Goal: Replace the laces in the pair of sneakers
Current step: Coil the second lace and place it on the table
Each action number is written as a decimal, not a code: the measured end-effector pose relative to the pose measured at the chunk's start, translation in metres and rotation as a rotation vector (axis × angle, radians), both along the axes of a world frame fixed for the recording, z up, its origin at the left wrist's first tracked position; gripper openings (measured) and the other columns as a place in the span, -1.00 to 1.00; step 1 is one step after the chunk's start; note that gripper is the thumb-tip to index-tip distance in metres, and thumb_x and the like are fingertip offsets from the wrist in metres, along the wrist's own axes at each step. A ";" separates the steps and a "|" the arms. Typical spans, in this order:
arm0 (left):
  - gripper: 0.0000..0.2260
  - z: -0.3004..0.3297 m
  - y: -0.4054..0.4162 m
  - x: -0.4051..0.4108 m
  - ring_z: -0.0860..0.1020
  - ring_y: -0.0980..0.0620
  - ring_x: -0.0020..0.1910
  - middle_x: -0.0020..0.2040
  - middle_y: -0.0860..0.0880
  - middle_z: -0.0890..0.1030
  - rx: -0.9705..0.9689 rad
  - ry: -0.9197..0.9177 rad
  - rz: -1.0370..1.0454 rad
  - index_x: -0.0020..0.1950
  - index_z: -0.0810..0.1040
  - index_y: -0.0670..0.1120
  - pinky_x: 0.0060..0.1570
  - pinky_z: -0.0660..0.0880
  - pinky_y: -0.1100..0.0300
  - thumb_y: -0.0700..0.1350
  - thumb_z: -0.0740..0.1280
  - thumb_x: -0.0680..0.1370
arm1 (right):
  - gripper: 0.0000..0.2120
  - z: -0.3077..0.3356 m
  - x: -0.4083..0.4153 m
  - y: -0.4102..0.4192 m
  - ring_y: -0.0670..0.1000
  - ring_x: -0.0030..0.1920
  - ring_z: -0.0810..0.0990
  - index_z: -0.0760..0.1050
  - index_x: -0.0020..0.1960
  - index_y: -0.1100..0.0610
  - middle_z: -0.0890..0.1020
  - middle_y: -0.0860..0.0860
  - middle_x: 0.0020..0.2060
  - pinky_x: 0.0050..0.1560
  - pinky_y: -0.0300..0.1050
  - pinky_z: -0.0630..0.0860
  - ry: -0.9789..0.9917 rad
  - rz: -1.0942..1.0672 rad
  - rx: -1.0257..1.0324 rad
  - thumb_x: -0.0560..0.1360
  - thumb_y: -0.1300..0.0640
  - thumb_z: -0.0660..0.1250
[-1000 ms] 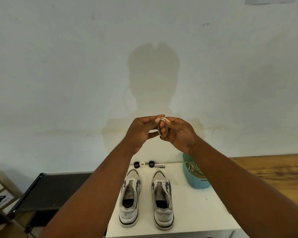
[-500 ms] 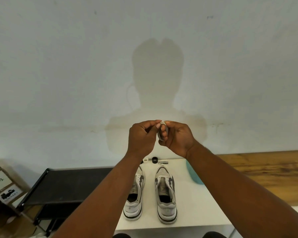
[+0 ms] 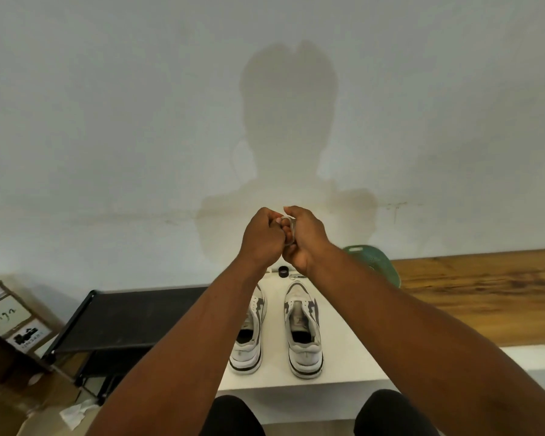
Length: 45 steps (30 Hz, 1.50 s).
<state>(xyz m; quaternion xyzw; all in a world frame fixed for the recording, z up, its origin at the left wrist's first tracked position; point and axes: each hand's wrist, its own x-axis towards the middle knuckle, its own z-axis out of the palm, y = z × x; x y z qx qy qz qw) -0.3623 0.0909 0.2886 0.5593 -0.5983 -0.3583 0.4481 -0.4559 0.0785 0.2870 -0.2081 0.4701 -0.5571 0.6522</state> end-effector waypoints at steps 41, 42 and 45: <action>-0.85 -0.292 -0.263 0.059 0.71 -0.16 -0.22 -0.28 -0.15 0.71 0.589 -0.146 0.002 -0.20 0.75 -0.15 -0.07 0.69 -0.14 -0.08 0.49 0.38 | -0.84 -0.286 0.002 -0.239 0.09 -0.19 0.75 0.71 -0.11 0.28 0.74 0.19 -0.19 -0.08 -0.04 0.70 0.636 0.294 0.274 0.36 0.26 0.61; -0.84 -0.296 -0.266 0.059 0.71 -0.17 -0.18 -0.25 -0.15 0.71 0.584 -0.250 -0.034 -0.20 0.73 -0.15 -0.07 0.68 -0.11 -0.06 0.45 0.41 | -0.88 -0.290 0.003 -0.242 0.09 -0.18 0.75 0.69 -0.12 0.29 0.74 0.20 -0.18 -0.06 -0.01 0.70 0.670 0.304 0.284 0.37 0.31 0.58; -0.88 -0.306 -0.279 0.058 0.68 -0.12 -0.11 -0.25 -0.05 0.65 0.548 -0.544 -0.122 -0.20 0.66 -0.09 -0.24 0.53 0.12 -0.12 0.38 0.52 | -0.90 -0.308 0.005 -0.262 0.04 -0.20 0.70 0.61 -0.15 0.20 0.70 0.17 -0.14 -0.05 -0.02 0.71 0.821 0.374 0.299 0.47 0.36 0.42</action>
